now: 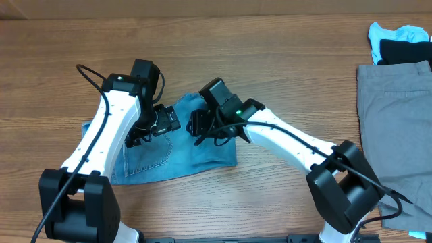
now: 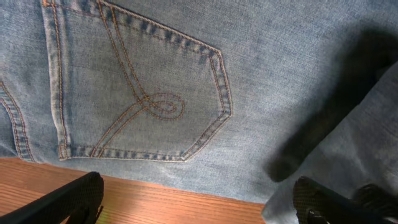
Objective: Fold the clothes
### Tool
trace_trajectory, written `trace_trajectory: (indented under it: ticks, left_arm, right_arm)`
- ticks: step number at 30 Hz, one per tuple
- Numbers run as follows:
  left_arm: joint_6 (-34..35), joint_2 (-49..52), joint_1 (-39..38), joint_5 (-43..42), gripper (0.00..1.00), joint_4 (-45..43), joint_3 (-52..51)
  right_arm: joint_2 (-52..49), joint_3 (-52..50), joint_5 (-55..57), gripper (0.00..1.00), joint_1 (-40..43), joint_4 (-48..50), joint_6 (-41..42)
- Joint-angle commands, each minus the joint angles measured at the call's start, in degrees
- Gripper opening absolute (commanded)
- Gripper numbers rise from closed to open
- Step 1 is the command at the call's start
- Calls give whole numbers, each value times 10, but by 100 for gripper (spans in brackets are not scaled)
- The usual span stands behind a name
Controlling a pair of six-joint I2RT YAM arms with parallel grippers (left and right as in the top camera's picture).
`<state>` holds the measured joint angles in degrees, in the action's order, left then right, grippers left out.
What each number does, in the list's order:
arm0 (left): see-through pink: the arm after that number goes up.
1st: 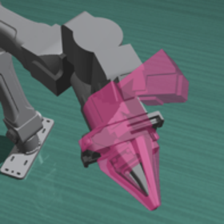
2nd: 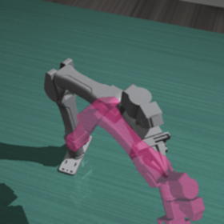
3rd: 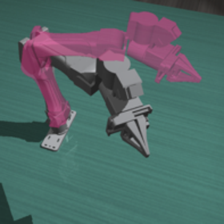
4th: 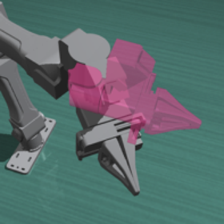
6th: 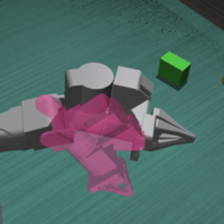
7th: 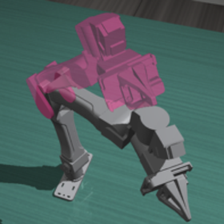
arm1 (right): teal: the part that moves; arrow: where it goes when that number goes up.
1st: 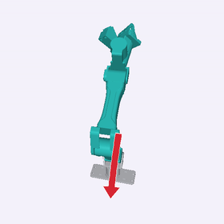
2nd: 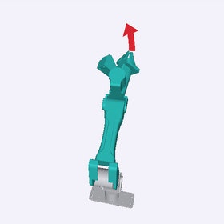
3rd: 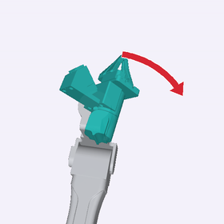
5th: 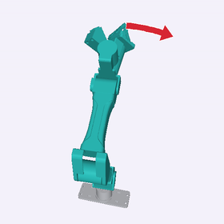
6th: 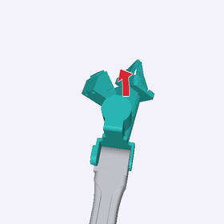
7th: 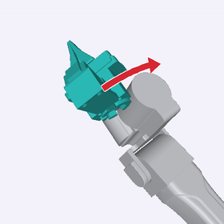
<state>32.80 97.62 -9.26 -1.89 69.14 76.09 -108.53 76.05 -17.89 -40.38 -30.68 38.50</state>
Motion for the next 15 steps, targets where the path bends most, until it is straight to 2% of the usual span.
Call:
trace_trajectory:
  ticks: [1,7,10,15]
  left_arm:
    - [-7,-21,-5,4,100,-9,-2]
    - [-7,-22,-23,-2,100,-18,-2]
    - [-7,-22,-38,-27,100,-29,-2]
    - [-7,-22,-82,-27,99,-54,-2]
  right_arm:
    - [32,6,-10,54,40,2,-32]
    - [38,6,-119,54,104,4,-59]
    - [38,6,-131,54,135,-6,-60]
    - [38,6,-149,46,170,-21,-70]
